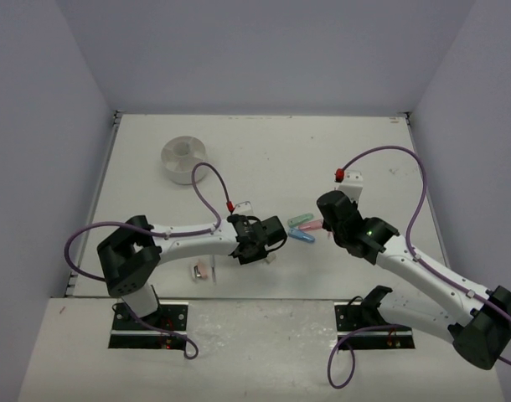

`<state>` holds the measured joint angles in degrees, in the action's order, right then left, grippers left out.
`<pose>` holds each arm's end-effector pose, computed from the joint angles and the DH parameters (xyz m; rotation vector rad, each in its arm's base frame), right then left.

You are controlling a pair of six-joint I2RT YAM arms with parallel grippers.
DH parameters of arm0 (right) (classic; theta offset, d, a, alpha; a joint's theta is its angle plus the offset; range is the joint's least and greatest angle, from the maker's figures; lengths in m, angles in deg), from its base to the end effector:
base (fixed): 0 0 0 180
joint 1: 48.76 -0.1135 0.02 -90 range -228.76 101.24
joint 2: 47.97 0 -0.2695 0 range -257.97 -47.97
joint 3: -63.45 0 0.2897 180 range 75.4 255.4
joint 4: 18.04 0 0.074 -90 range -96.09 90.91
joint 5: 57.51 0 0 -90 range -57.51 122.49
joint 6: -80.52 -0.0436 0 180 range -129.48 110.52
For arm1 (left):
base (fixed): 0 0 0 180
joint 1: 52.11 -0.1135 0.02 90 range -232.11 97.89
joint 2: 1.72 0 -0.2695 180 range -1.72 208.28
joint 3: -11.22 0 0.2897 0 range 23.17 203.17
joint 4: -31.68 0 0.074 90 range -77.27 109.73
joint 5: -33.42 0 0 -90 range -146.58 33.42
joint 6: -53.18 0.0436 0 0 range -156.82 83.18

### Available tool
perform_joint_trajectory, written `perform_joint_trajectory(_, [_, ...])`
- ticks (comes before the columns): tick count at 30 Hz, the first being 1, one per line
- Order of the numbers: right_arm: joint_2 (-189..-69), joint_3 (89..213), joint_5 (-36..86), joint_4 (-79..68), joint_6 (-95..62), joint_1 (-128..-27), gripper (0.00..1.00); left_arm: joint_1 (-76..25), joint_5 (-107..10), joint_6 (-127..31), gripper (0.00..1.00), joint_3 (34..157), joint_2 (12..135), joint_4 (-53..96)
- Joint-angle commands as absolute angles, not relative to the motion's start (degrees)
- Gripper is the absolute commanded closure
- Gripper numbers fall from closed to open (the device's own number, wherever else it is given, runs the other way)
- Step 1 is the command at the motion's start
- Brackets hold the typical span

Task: Sort the stationery into containers
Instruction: Pick up the pen cap from the center of the board.

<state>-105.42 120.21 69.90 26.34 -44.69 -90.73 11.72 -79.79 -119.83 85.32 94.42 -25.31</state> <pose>0.1972 0.1417 0.2603 0.1735 2.1611 -0.0144 0.1650 -0.2967 0.1608 -0.5021 2.6521 -0.0902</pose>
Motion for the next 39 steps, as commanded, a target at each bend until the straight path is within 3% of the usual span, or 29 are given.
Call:
perform_joint_trajectory(1, [-104.75, 119.96, 70.35, 24.17, -44.34, -90.59, 1.0, 11.96, -81.02, -121.14, 0.64, 88.67, 96.62, -26.59])
perform_joint_trajectory(39, [-105.51, 119.79, 67.33, 23.09, -42.35, -90.62, 1.0, 11.87, -81.86, -119.23, 0.67, 88.24, 100.29, -24.6])
